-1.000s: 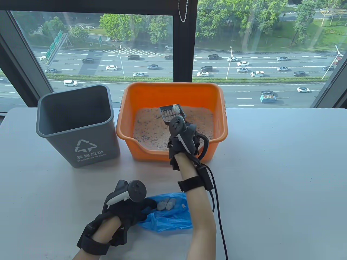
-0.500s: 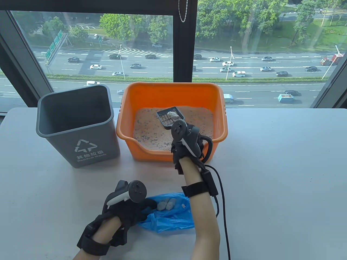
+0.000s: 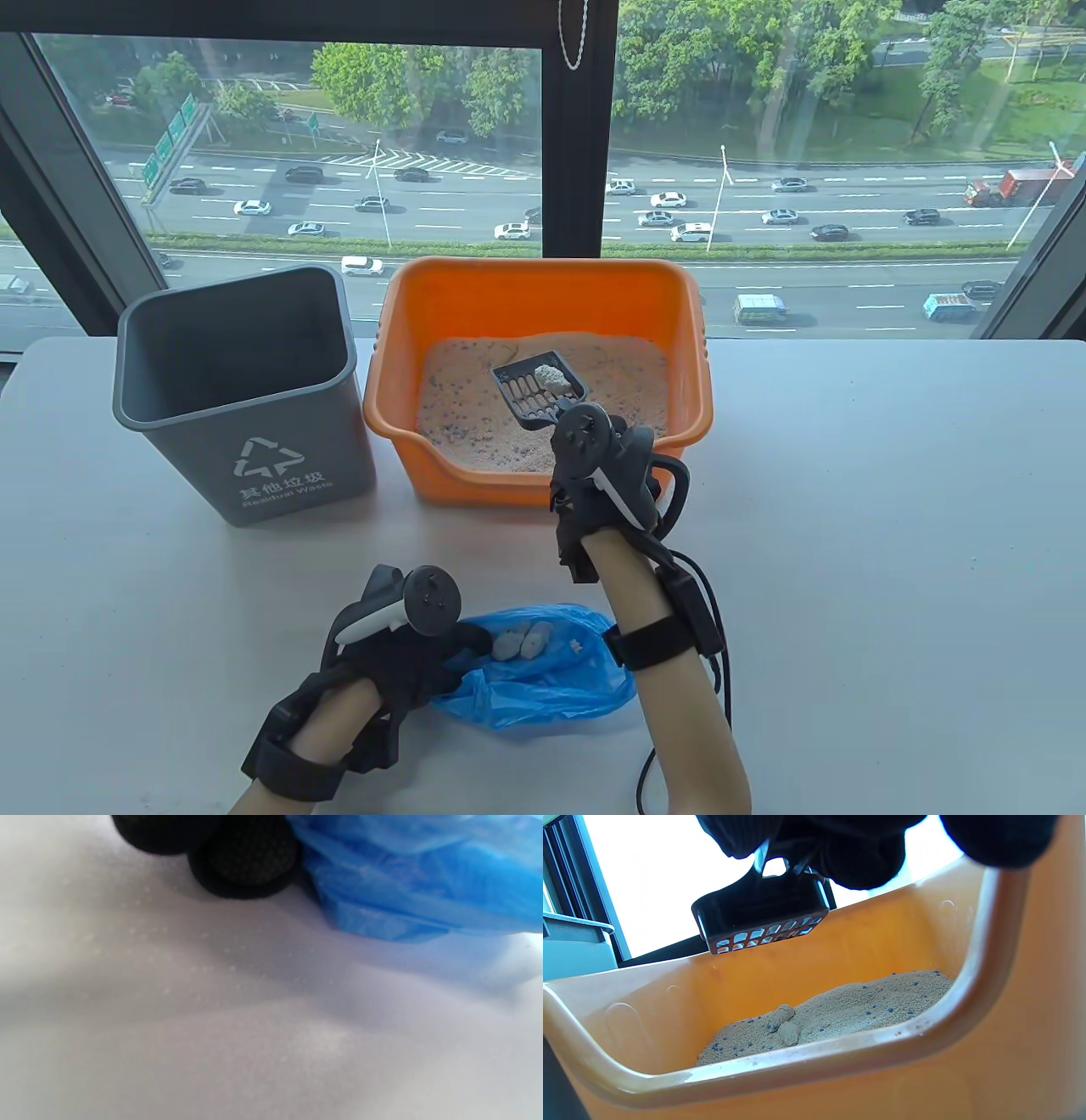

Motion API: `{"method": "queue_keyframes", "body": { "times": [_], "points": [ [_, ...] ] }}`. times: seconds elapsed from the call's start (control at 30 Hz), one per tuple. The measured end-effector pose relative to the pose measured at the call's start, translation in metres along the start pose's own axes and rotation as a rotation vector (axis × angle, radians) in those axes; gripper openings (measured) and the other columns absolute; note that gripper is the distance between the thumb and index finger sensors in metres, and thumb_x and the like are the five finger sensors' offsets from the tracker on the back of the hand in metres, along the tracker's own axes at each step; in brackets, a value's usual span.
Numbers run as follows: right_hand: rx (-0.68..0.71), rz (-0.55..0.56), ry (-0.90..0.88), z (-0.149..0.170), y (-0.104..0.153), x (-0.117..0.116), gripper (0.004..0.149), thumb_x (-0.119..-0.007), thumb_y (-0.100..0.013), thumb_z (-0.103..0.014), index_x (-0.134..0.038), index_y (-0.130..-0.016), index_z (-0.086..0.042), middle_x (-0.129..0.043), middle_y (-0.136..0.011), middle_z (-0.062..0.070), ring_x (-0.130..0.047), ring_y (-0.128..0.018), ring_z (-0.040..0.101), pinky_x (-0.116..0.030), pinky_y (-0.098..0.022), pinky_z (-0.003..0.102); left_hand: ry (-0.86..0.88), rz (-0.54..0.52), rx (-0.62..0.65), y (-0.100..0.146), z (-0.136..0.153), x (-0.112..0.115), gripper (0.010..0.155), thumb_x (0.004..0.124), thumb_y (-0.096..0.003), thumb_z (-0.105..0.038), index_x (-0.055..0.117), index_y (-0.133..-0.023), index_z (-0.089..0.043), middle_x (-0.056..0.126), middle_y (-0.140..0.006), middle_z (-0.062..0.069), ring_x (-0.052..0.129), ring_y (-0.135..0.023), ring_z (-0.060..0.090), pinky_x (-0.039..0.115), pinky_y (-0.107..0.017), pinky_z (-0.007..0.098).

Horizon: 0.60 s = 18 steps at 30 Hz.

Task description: Scoop cat litter

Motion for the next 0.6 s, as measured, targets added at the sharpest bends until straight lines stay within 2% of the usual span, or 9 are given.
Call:
{"method": "queue_keyframes", "body": {
  "times": [0.07,0.2,0.4,0.5,0.6],
  "points": [
    [0.022,-0.015,-0.016,0.001,0.012,0.008,0.057,-0.070,-0.044,-0.036,-0.066,-0.089,-0.001,-0.079,-0.068,0.024,-0.080,-0.020,0.006,-0.076,-0.020,0.034,0.000,-0.001,0.000,0.000,0.000,0.000,0.060,0.081,-0.0497,-0.041,0.046,-0.097,-0.055,0.076,-0.071,-0.009,0.092,-0.044,0.011,0.081,-0.035,0.025],
    [0.110,-0.085,-0.024,0.005,0.052,0.026,0.057,-0.071,-0.044,-0.035,-0.066,-0.089,-0.001,-0.079,-0.068,0.025,-0.081,-0.020,0.007,-0.076,-0.020,0.034,0.005,0.000,0.000,0.000,0.000,0.000,0.060,0.081,-0.0495,-0.041,0.046,-0.097,-0.055,0.076,-0.071,-0.009,0.092,-0.044,0.011,0.081,-0.035,0.025],
    [0.192,-0.245,0.013,0.017,0.128,0.032,0.057,-0.073,-0.044,-0.034,-0.068,-0.089,0.000,-0.079,-0.069,0.027,-0.083,-0.023,0.010,-0.077,-0.022,0.038,0.009,-0.001,0.002,0.000,0.000,0.000,0.060,0.081,-0.0495,-0.041,0.047,-0.097,-0.055,0.076,-0.070,-0.010,0.092,-0.044,0.011,0.081,-0.035,0.025],
    [0.252,-0.261,0.005,0.020,0.154,0.035,0.057,-0.073,-0.044,-0.033,-0.069,-0.089,0.001,-0.079,-0.068,0.028,-0.084,-0.022,0.012,-0.077,-0.022,0.039,0.011,0.000,0.001,0.000,0.001,0.000,0.060,0.081,-0.0494,-0.041,0.047,-0.097,-0.055,0.076,-0.070,-0.010,0.092,-0.044,0.011,0.081,-0.035,0.024],
    [0.268,-0.332,0.022,0.026,0.176,0.039,0.056,-0.074,-0.044,-0.033,-0.069,-0.089,0.001,-0.079,-0.068,0.028,-0.084,-0.023,0.012,-0.077,-0.022,0.039,0.021,-0.001,0.001,0.001,0.001,0.000,0.060,0.081,-0.0493,-0.041,0.047,-0.097,-0.055,0.076,-0.070,-0.010,0.092,-0.044,0.011,0.081,-0.035,0.024]
  ]
}}
Point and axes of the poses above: the tracker on the back of each hand, its own z axis roughly to the little-finger side, its own y axis roughly from the fingertips to the wrist, x = y × z, the point moved 4 cm from there along -y, roughly from the wrist to the fingertips
